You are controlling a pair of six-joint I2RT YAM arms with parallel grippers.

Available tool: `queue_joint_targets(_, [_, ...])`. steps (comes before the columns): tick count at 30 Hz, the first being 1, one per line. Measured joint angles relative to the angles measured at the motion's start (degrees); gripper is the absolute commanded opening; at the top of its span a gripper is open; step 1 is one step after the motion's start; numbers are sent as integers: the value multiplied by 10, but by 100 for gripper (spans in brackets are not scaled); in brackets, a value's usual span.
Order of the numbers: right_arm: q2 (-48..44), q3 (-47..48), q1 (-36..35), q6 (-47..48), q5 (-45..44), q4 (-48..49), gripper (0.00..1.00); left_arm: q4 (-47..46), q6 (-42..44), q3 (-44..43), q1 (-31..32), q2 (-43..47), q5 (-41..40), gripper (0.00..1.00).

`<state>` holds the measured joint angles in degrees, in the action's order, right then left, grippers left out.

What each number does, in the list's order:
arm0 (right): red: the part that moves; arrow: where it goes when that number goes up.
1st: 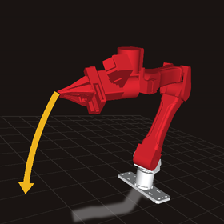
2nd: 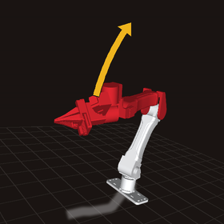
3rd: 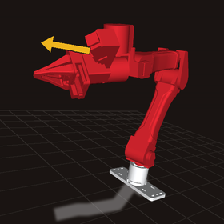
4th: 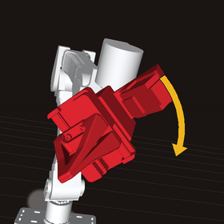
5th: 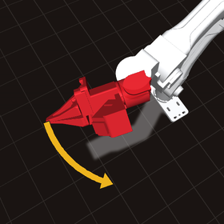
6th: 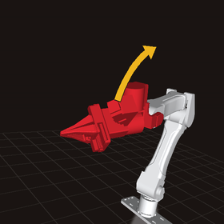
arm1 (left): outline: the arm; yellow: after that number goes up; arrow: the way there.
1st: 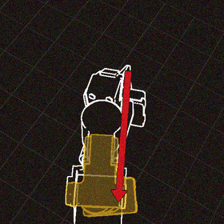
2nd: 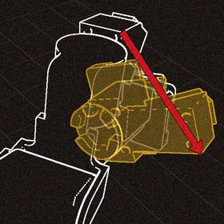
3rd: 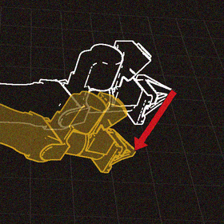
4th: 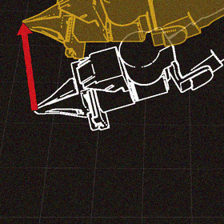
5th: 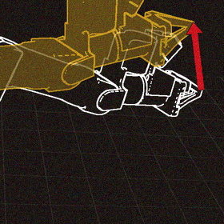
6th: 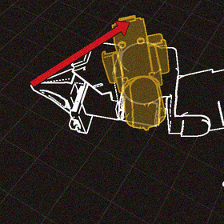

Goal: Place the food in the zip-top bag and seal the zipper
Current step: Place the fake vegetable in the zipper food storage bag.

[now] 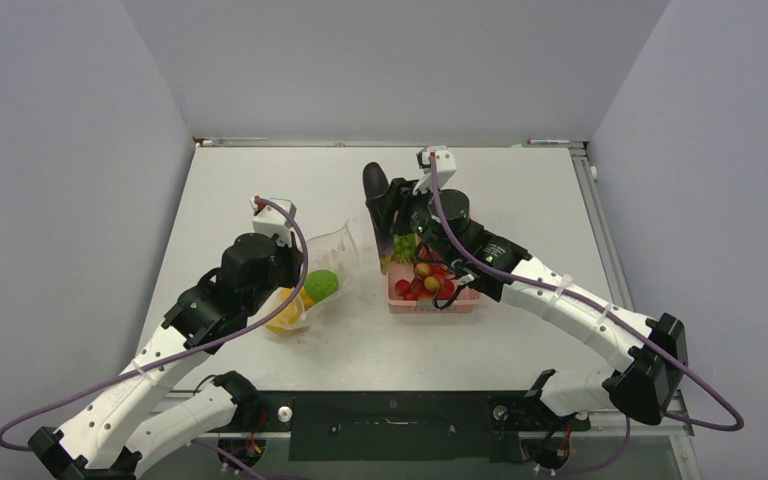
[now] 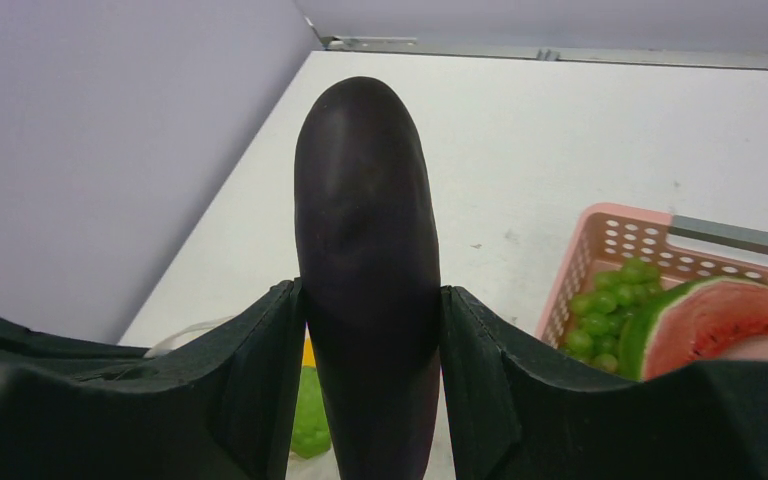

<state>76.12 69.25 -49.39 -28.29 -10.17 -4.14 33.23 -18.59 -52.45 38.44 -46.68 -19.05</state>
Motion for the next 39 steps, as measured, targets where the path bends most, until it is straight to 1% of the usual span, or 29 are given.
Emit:
queue_joint_targets(9, [-5, -62, -56, -40, -6, 153, 24, 0, 0, 0, 0, 0, 1, 0])
queue_joint_targets(14, [-3, -72, -84, -40, -31, 228, 24, 0, 0, 0, 0, 0, 3, 0])
queue_joint_targets(19, [12, -97, -92, -33, -51, 311, 24, 0, 0, 0, 0, 0, 5, 0])
queue_joint_targets(25, [52, -141, -100, 6, -70, 413, 21, 0, 0, 0, 0, 0, 9, 0])
queue_joint_targets(30, [72, -186, -107, 54, -78, 525, 22, 0, 0, 0, 0, 0, 11, 0])
queue_joint_targets(32, [82, -191, -110, 72, -78, 556, 24, 0, 0, 0, 0, 0, 12, 0])
queue_joint_targets(35, [96, -199, -111, 100, -72, 613, 24, 0, 0, 0, 0, 0, 13, 0])
queue_joint_targets(39, [129, -226, -111, 137, -61, 722, 23, 0, 0, 0, 0, 0, 13, 0])
